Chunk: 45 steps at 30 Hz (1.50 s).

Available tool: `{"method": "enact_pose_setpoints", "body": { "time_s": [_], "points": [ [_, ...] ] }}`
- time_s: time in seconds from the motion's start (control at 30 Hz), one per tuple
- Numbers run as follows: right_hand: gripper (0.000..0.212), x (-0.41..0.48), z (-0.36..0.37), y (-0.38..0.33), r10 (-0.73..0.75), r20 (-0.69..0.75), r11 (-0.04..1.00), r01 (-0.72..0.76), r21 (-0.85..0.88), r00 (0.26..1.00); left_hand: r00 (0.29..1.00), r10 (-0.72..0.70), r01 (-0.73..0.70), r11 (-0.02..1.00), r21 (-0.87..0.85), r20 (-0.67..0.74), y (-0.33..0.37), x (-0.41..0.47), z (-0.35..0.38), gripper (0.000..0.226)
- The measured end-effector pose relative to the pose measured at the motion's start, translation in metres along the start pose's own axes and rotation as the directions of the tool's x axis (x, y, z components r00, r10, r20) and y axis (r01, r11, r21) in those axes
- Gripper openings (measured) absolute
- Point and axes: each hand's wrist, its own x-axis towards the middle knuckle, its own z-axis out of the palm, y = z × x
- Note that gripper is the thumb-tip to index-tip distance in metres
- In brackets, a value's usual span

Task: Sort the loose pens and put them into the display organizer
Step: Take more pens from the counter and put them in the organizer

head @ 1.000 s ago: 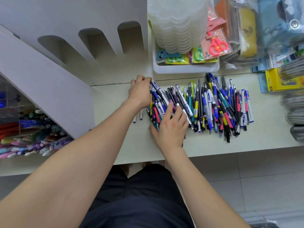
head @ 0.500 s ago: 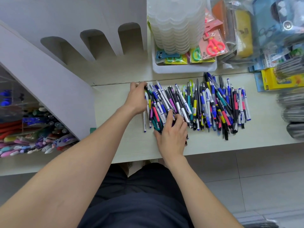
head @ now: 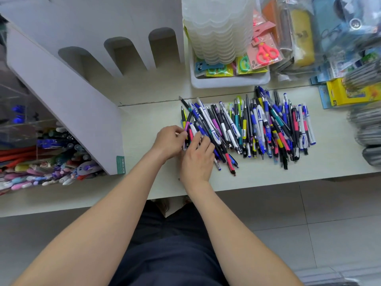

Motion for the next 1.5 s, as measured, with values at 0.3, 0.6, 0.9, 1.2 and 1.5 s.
{"method": "enact_pose_setpoints", "body": {
  "time_s": [0.3,0.6,0.9,1.2,1.5],
  "points": [
    [0.086,-0.008,0.001,0.009,-0.045,0.076,0.999,0.046,-0.004,0.996,0.975,-0.223,0.216,0.942,-0.257,0.000,-0.020,-0.017,0.000,0.009],
    [0.111,-0.016,-0.010,0.021,-0.084,0.269,0.991,0.110,-0.082,0.959,0.938,-0.312,0.295,0.947,0.129,0.148,-0.043,-0.029,-0.004,0.023],
    [0.074,-0.014,-0.010,0.042,-0.203,0.072,0.976,0.197,0.090,0.976,0.971,0.047,-0.001,0.982,0.189,-0.236,-0.036,-0.018,0.007,0.027],
    [0.051,-0.028,-0.007,0.054,-0.196,0.181,0.968,0.160,0.196,0.964,0.956,-0.017,0.056,0.990,0.126,-0.293,-0.034,-0.004,0.001,0.029],
    [0.080,-0.017,-0.009,0.036,-0.137,0.164,0.960,0.090,0.266,0.977,0.991,-0.108,0.118,0.984,0.134,-0.084,-0.050,-0.033,0.002,0.036]
  ]
}}
